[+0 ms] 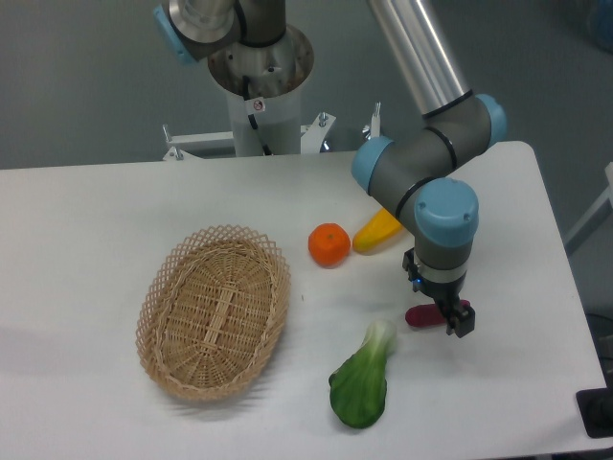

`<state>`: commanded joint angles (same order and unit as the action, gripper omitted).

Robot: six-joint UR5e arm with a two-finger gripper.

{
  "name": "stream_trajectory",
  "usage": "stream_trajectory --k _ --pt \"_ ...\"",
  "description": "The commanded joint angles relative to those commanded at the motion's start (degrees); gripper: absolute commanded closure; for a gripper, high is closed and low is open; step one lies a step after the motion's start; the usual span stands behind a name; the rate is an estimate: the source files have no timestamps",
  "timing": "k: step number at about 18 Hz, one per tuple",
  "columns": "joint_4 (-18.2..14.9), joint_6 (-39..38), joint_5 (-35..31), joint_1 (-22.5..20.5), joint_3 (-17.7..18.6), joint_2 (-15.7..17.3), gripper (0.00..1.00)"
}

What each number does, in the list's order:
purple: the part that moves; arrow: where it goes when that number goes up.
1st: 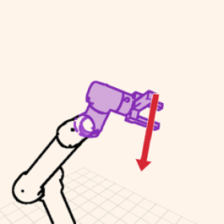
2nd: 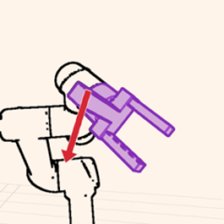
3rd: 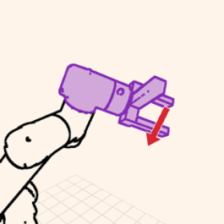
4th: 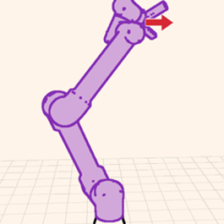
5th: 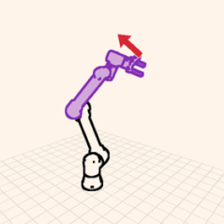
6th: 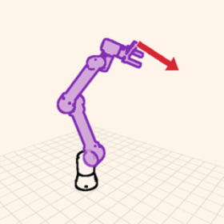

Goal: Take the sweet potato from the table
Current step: 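Move the open gripper over the purple sweet potato and lower it, then close the gripper around the purple sweet potato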

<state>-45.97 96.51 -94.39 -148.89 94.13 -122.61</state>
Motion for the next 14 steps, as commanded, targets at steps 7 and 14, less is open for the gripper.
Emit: stream_trajectory --k 7,14 --pt "2.2 -0.62 0.0 0.44 1.23 -0.88 0.03" --pt "3.08 -0.7 -0.09 0.7 1.58 -0.88 0.79"
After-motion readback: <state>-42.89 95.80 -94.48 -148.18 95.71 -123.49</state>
